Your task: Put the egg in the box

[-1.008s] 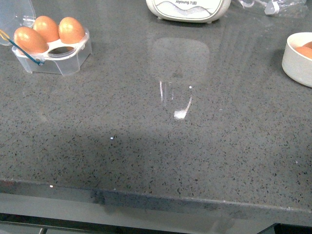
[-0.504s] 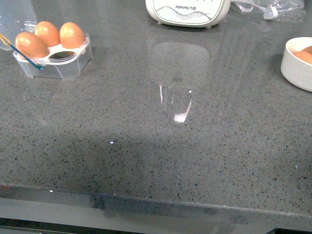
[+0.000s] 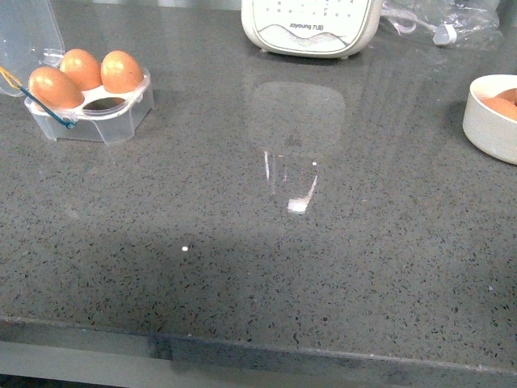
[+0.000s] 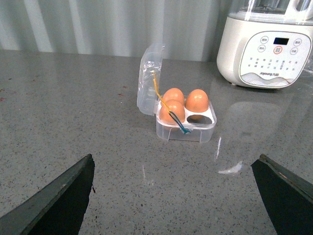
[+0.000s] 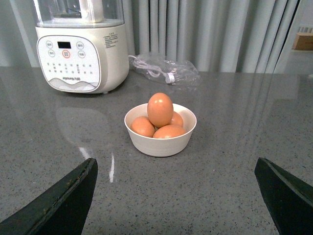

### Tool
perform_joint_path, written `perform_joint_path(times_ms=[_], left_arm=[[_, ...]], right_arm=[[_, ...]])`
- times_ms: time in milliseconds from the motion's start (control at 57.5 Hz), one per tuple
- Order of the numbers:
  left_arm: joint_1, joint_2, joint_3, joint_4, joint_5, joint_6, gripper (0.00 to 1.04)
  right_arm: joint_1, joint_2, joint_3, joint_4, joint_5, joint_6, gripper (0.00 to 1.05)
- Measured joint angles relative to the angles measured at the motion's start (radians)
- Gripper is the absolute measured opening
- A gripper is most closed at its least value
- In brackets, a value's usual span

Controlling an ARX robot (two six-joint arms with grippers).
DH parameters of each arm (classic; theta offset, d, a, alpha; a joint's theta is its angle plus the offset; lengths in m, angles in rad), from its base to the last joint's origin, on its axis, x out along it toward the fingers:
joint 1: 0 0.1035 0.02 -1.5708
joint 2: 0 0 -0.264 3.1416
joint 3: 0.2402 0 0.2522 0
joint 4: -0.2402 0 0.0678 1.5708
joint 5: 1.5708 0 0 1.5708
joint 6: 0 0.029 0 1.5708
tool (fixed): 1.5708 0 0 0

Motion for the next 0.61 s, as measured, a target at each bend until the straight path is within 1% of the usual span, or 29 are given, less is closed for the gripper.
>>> perform_joint_path(times_ms=[469,487,522,556,574,608], left_arm=[[0.000,0.000,0.000,0.000,0.000,0.000,0.98],[0.000,0.000,0.000,0.000,0.000,0.000,0.98],[0.000,0.000,0.000,0.000,0.000,0.000,0.98],[0.000,0.000,0.000,0.000,-0.001,0.000,0.98],[0.000,0.000,0.000,0.000,0.000,0.000,0.98],[0.000,0.000,0.000,0.000,0.000,0.000,0.98]], right_arm=[[0.001,0.001,0.000,-0.002,0.006,0.000,0.97],[0.006,0.005,0.002,-0.010,0.020,-0.002,0.97],[0.033,0.059,0.045,-0.112,0.139,-0.006,0.97],[0.037,0.122,0.074,-0.151,0.208,-0.013,0.97],[0.031,0.162,0.087,-0.147,0.219,-0.022,0.97],[0.017,0.206,0.099,-0.124,0.208,-0.034,0.97]])
